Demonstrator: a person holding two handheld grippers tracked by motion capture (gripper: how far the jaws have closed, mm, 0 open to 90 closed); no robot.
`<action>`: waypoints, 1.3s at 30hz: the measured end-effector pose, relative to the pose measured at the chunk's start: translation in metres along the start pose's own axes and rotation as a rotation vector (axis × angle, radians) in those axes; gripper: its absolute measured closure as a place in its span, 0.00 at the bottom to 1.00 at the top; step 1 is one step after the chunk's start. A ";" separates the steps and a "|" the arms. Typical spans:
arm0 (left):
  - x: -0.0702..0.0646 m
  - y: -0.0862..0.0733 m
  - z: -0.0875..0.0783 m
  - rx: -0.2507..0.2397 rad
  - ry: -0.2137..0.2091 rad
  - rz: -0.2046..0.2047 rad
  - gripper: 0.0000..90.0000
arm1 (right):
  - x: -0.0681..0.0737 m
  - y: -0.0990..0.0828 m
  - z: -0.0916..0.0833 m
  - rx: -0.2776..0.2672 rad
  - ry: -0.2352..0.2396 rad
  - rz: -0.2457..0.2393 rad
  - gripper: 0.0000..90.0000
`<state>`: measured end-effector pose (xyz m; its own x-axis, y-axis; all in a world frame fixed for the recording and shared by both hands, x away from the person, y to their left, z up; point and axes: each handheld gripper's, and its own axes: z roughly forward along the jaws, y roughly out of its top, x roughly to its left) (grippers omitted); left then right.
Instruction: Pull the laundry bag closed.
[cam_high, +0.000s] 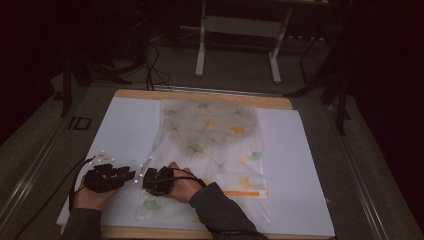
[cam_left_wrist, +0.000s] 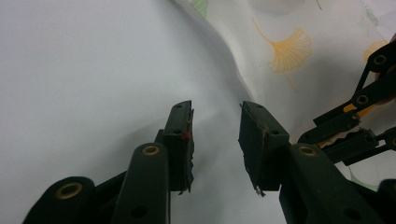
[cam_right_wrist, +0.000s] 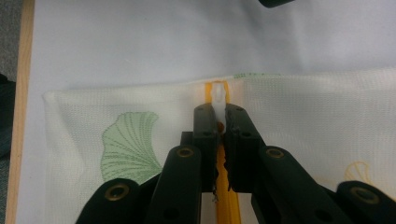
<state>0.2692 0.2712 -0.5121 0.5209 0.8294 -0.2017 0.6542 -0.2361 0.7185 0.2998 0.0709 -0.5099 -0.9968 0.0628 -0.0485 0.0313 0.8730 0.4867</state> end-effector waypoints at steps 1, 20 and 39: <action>0.000 0.000 0.000 -0.001 -0.009 -0.005 0.72 | 0.000 0.000 -0.001 -0.005 -0.005 -0.005 0.94; -0.006 0.005 0.019 0.040 -0.188 -0.127 0.67 | 0.006 -0.006 -0.012 -0.052 -0.034 -0.037 0.94; -0.002 0.004 0.034 0.083 -0.353 -0.302 0.76 | 0.010 -0.006 -0.019 -0.082 -0.045 -0.065 0.94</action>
<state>0.2890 0.2514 -0.5318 0.4456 0.6478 -0.6179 0.8394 -0.0625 0.5399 0.2885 0.0570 -0.4972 -0.9922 0.0306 -0.1211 -0.0415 0.8335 0.5509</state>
